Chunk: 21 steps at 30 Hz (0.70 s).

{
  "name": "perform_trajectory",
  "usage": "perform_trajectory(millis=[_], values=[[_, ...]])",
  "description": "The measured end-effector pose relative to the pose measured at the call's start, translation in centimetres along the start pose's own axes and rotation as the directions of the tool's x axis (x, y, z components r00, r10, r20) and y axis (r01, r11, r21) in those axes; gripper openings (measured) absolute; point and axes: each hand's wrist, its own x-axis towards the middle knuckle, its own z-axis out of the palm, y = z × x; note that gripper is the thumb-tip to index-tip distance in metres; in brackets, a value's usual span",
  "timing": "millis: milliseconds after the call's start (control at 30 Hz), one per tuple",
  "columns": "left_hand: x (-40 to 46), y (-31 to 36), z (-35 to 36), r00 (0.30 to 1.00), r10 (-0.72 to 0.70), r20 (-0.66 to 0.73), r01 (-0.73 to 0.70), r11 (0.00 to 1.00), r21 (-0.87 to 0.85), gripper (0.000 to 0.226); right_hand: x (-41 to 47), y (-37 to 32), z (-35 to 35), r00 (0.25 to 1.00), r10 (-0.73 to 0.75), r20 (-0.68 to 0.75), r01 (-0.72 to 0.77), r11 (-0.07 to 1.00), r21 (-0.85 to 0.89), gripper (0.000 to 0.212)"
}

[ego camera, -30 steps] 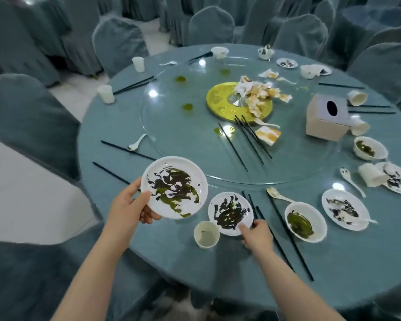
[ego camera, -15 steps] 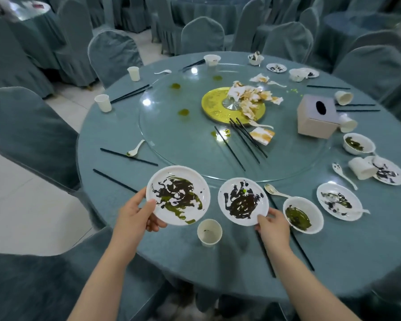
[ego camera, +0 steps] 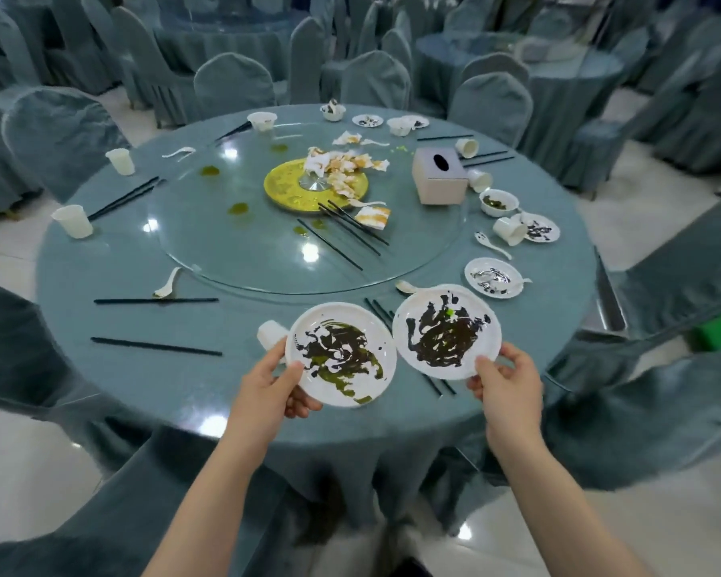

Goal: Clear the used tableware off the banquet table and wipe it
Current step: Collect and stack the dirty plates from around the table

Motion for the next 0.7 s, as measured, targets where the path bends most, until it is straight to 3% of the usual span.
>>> perform_trajectory(millis=[100, 233, 567, 700], values=[[-1.0, 0.1, 2.0, 0.998, 0.004, 0.067, -0.005, 1.000, 0.018, 0.039, -1.3, 0.2, -3.3, 0.995, -0.017, -0.098, 0.018, 1.000, 0.012, 0.020], [-2.0, 0.6, 5.4, 0.988, 0.018, 0.152, -0.025, 0.999, 0.044, 0.035, -2.0, 0.0, -7.2, 0.992, -0.033, -0.120, 0.034, 0.999, 0.004, 0.020], [-4.6, 2.1, 19.6, 0.928, 0.021, 0.372, -0.038, 0.999, 0.039, 0.036, -0.3, -0.8, -18.0, 0.995, -0.077, 0.067, 0.087, 0.981, -0.173, 0.017], [-6.6, 2.3, 28.2, 0.879, 0.037, 0.475, -0.048, 0.999, 0.012, 0.035, 1.9, -2.3, -24.8, 0.988, -0.090, 0.123, 0.114, 0.971, -0.212, 0.027]])
